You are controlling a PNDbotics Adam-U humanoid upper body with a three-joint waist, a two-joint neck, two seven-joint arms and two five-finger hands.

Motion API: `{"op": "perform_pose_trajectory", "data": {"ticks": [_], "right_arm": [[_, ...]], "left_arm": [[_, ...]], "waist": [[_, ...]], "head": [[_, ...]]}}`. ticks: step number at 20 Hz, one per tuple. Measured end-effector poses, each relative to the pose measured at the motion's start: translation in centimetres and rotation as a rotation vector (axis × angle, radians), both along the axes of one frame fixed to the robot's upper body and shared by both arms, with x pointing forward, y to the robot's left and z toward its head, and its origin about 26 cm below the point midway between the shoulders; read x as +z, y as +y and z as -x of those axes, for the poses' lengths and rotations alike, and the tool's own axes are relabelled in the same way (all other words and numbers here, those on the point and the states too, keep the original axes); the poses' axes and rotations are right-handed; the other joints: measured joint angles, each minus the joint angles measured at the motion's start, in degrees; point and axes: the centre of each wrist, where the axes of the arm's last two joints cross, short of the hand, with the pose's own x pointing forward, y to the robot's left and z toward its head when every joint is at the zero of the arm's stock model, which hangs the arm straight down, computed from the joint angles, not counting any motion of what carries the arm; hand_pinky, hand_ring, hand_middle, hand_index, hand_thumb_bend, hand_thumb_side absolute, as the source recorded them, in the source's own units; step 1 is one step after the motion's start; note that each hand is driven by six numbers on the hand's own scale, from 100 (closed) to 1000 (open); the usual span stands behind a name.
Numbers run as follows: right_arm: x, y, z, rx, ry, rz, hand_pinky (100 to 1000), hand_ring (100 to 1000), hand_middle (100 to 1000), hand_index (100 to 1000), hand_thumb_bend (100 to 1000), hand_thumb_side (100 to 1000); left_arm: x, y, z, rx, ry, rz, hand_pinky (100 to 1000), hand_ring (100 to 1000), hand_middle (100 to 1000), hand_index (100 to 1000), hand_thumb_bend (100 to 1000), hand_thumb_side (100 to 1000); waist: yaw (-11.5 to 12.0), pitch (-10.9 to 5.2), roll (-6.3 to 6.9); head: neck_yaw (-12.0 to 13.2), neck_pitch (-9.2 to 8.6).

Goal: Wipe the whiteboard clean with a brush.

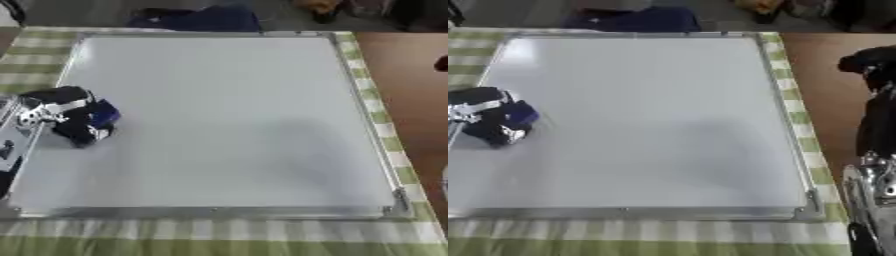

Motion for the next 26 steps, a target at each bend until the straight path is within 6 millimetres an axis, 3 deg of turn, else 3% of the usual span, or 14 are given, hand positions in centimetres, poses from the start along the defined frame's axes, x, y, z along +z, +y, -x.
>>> {"op": "perform_pose_trajectory", "data": {"ticks": [22, 26], "right_arm": [[0.0, 0.0, 0.0, -0.001, 0.005, -0.001, 577, 556, 412, 536, 100, 891], [0.0, 0.0, 0.0, -0.001, 0.006, -0.002, 577, 556, 412, 536, 100, 891]], "left_arm": [[0.6, -5.5, 2.1, -0.266, 0.077, -0.063, 334, 477, 246, 100, 107, 568], [0.7, -5.7, 2.2, -0.268, 0.079, -0.069, 335, 478, 247, 100, 120, 553]], "waist": [[-0.3, 0.04, 0.12], [-0.3, 0.04, 0.12]], "head": [[0.5, -0.16], [0.6, -0.22]]}}
